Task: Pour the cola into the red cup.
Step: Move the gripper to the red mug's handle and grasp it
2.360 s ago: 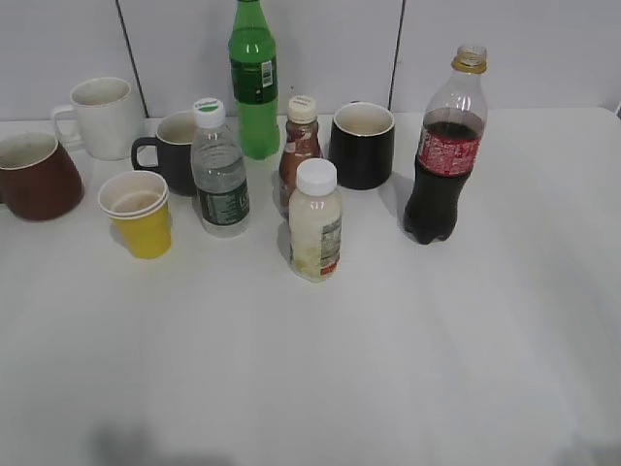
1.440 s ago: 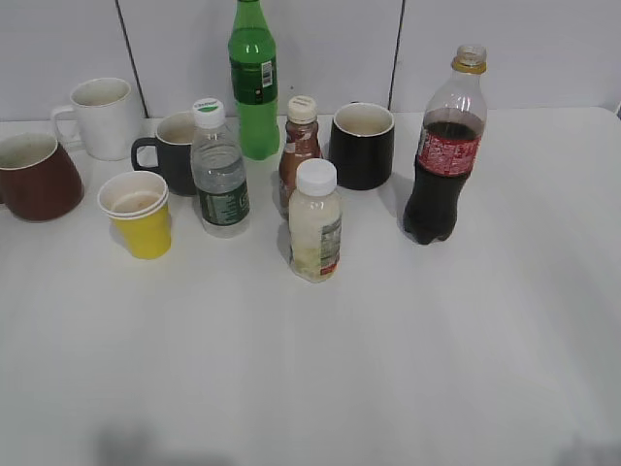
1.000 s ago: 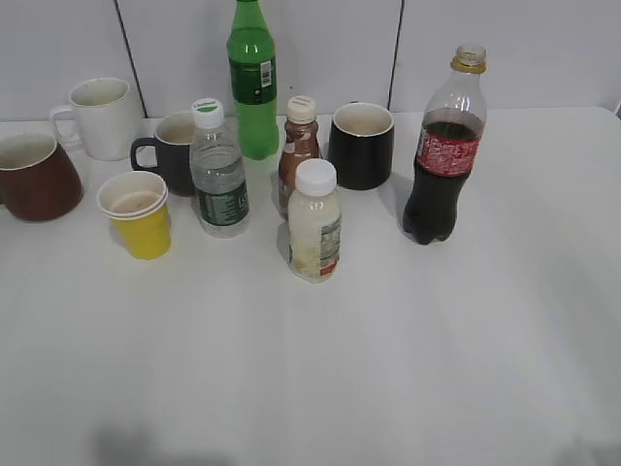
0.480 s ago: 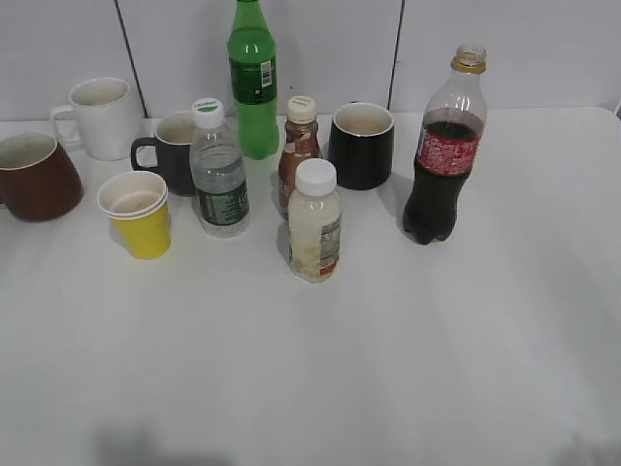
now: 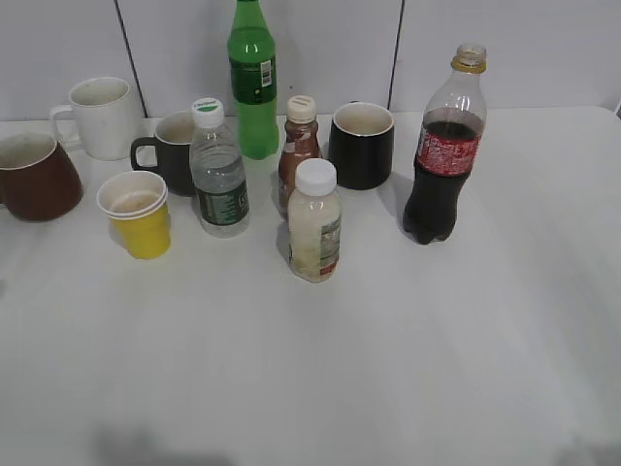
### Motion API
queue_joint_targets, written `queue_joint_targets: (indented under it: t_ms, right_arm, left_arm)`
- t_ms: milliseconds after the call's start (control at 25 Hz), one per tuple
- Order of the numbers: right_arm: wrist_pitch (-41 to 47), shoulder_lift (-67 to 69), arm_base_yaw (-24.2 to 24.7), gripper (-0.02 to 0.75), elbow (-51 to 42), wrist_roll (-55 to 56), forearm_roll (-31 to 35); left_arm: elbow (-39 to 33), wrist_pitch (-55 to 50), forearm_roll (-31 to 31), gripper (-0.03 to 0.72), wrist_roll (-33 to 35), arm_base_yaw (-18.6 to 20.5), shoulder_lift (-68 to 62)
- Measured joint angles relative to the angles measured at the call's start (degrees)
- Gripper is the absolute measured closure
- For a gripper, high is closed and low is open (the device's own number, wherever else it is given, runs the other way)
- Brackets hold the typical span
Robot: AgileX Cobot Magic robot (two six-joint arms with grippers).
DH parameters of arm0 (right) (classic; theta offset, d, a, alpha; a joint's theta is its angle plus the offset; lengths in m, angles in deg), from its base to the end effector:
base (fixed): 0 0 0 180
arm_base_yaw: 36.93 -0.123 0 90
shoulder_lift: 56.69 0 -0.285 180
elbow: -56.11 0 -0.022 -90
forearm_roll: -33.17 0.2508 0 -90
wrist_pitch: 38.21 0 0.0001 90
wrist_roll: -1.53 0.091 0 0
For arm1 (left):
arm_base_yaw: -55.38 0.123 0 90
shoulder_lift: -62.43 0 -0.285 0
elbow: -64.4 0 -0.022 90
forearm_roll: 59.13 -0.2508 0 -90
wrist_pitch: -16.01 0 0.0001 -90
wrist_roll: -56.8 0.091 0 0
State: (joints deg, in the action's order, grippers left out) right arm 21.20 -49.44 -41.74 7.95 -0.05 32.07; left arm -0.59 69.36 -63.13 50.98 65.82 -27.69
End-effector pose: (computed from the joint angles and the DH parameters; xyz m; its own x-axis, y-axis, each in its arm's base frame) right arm -0.0061 -0.0020 0.2812 -0.4154 -0.0724 -0.9068 -0.0845 0.9956 -0.0408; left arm 0.2124 0.0340 0.1710 -0.1936 -0.0964 -0.9763 -0.1389 0.9878 -0.0700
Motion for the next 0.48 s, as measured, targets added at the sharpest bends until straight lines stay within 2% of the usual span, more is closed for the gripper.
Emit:
queue_joint_targets:
  t_ms: [120, 240, 360, 480]
  right_arm:
    - [0.0, 0.0, 0.0, 0.149, 0.0, 0.0, 0.0]
    - [0.0, 0.0, 0.0, 0.149, 0.0, 0.0, 0.0]
    - [0.0, 0.0, 0.0, 0.149, 0.0, 0.0, 0.0]
    - [0.0, 0.0, 0.0, 0.149, 0.0, 0.0, 0.0]
  left_arm:
    - [3.3, 9.4, -2.9, 0.443, -0.6, 0.0, -13.3]
    - [7.4, 14.0, -4.8, 0.411, -0.6, 0.8, -22.1]
    - [11.5, 15.1, -6.2, 0.347, -0.6, 3.4, -27.6]
    - [15.1, 15.4, -8.3, 0.333, -0.6, 6.9, -32.0]
